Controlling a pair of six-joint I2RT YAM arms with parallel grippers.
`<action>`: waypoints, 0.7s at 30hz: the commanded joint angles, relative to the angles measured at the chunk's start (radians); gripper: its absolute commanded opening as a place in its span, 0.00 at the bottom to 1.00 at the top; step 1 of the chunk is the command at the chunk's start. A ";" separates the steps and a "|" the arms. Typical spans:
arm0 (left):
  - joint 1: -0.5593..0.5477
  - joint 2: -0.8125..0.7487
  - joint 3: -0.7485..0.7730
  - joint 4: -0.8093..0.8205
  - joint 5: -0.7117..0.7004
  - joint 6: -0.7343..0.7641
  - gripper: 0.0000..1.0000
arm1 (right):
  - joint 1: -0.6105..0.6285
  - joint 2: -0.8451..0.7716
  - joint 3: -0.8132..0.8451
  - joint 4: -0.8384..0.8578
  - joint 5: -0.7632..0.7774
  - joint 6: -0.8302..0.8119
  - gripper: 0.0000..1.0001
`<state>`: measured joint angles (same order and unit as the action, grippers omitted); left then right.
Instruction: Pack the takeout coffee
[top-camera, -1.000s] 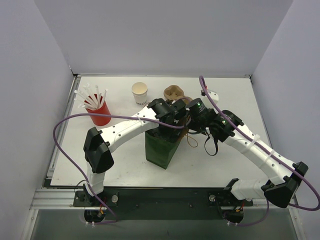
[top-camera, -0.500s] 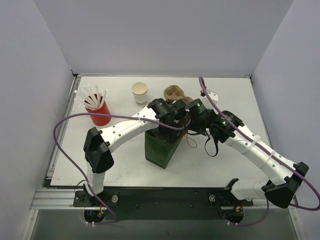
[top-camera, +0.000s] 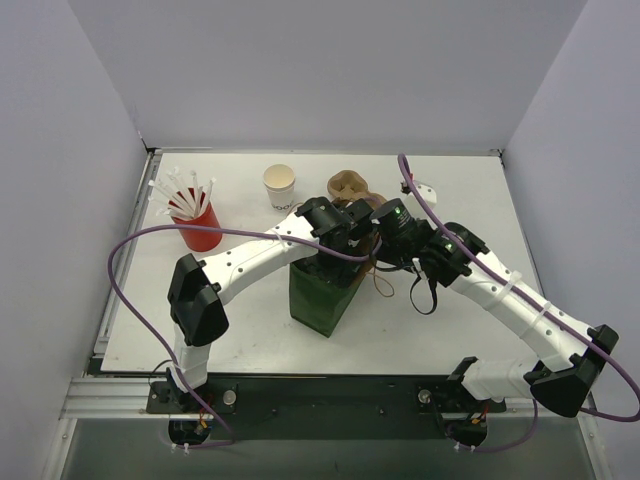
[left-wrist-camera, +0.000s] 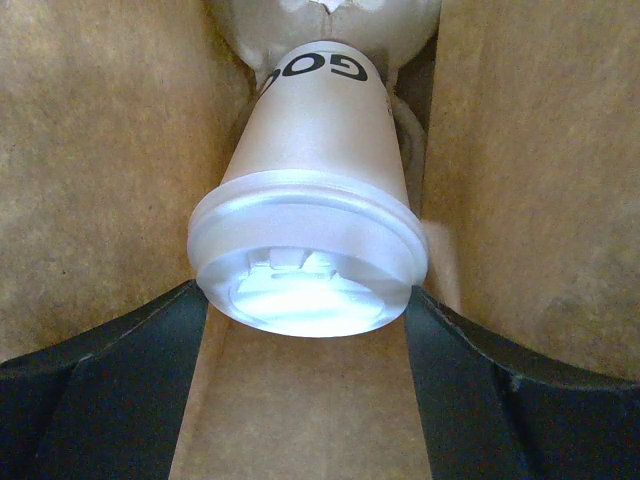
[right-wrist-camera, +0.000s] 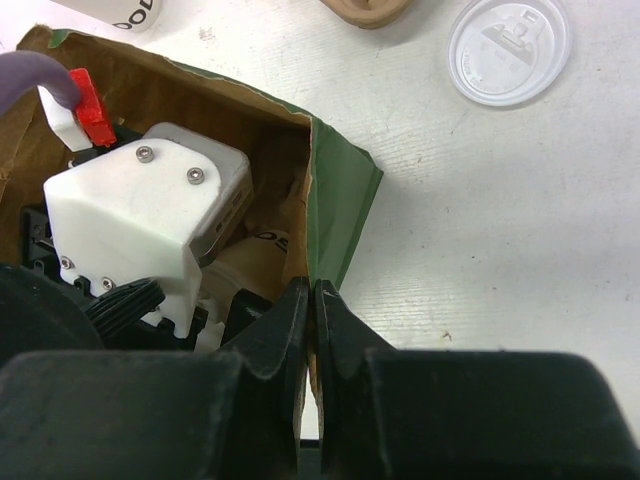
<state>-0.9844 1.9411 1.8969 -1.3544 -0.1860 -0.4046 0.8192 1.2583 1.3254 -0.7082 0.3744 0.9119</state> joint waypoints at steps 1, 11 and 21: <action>-0.002 0.024 0.011 -0.006 -0.024 0.044 0.36 | 0.021 -0.028 0.001 0.003 -0.012 -0.031 0.00; -0.002 -0.019 -0.015 0.001 -0.012 0.075 0.36 | -0.008 -0.115 0.029 0.062 -0.034 -0.264 0.42; -0.002 -0.039 -0.042 0.011 0.007 0.102 0.35 | -0.218 -0.077 0.046 0.213 -0.465 -0.550 0.46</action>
<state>-0.9848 1.9285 1.8717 -1.3510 -0.1787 -0.3336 0.6029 1.1336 1.3266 -0.5846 0.0986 0.5095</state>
